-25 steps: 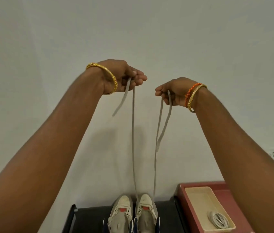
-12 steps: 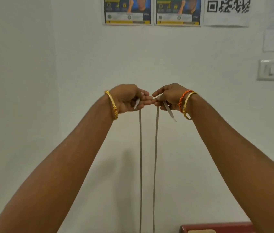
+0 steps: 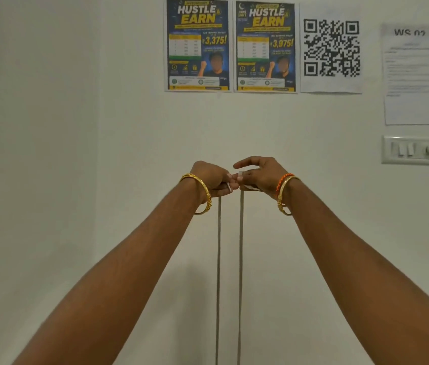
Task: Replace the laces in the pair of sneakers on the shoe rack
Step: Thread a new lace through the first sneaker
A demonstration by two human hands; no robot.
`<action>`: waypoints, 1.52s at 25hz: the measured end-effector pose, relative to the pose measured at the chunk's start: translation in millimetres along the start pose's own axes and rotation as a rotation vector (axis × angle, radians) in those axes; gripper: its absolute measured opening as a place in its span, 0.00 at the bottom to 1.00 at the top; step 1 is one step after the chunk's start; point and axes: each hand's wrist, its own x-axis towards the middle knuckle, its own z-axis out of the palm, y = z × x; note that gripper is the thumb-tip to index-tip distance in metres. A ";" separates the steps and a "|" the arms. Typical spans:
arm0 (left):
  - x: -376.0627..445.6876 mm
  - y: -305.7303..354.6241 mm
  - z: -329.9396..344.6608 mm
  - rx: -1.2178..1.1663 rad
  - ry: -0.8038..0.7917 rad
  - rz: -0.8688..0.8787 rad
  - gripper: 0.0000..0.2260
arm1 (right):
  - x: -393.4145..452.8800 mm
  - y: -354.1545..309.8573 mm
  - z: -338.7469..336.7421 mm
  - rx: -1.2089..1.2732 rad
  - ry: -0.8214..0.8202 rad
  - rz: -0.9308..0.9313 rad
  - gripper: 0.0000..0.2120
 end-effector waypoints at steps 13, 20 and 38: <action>11.5 10.6 -4.3 0.017 -0.052 -0.030 0.08 | 2.6 -4.0 -5.8 0.269 0.100 0.059 0.08; 12.7 21.7 -14.9 -0.079 -0.095 -0.098 0.08 | 11.2 -11.3 -4.9 0.461 0.093 0.092 0.07; 33.6 17.4 -6.9 0.155 0.033 -0.057 0.09 | 30.2 -31.4 9.2 -0.094 0.057 0.105 0.04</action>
